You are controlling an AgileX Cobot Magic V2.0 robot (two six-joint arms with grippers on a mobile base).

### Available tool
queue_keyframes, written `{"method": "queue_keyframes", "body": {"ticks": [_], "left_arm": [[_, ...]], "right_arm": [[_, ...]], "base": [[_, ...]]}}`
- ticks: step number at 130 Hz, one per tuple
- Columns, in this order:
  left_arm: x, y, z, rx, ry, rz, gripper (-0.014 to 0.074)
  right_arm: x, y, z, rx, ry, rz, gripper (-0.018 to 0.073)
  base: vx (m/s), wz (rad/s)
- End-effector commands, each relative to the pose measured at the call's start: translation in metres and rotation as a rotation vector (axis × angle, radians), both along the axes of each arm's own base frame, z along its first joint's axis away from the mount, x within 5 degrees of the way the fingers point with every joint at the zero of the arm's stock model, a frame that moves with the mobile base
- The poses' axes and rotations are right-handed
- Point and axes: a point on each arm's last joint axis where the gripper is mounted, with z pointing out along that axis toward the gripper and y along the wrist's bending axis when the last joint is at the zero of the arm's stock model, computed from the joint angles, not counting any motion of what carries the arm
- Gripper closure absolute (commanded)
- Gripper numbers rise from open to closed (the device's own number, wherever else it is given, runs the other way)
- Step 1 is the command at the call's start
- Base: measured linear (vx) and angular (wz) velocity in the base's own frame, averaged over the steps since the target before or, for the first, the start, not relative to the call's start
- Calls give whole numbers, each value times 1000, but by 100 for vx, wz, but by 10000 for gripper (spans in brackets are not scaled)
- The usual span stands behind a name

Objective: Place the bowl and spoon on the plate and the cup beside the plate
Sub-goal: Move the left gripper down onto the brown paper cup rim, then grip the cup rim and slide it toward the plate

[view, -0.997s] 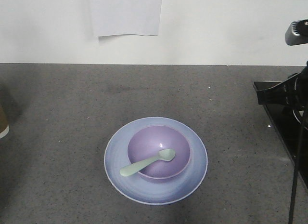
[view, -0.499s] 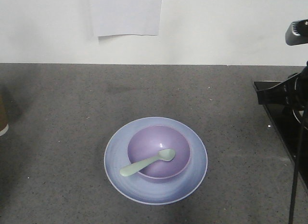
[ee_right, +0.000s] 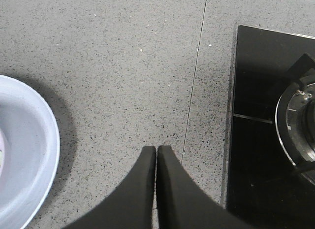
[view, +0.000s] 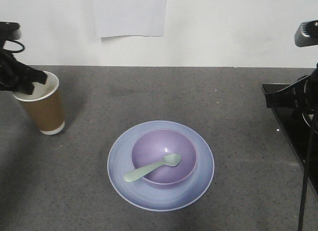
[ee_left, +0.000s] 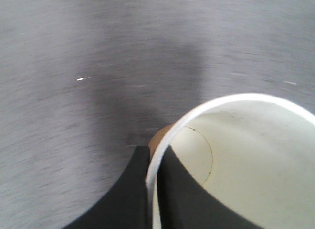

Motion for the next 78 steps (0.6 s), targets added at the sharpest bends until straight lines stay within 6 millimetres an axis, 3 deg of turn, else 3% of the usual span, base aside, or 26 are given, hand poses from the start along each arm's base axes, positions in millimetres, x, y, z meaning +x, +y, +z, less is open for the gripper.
{"method": "queue_keyframes", "body": {"ticks": [1, 38, 78], "left_arm": [[-9, -31, 28, -26, -104, -76, 605], [-17, -80, 27, -42, -97, -204, 604], [-19, -96, 21, -51, -68, -246, 604]], "right_arm": [[-1, -3, 18, 6, -107, -1, 564], [-1, -3, 18, 6, -107, -1, 564], [-1, -3, 18, 6, -107, -1, 564]], "base": [[0, 0], [0, 0], [0, 0]]}}
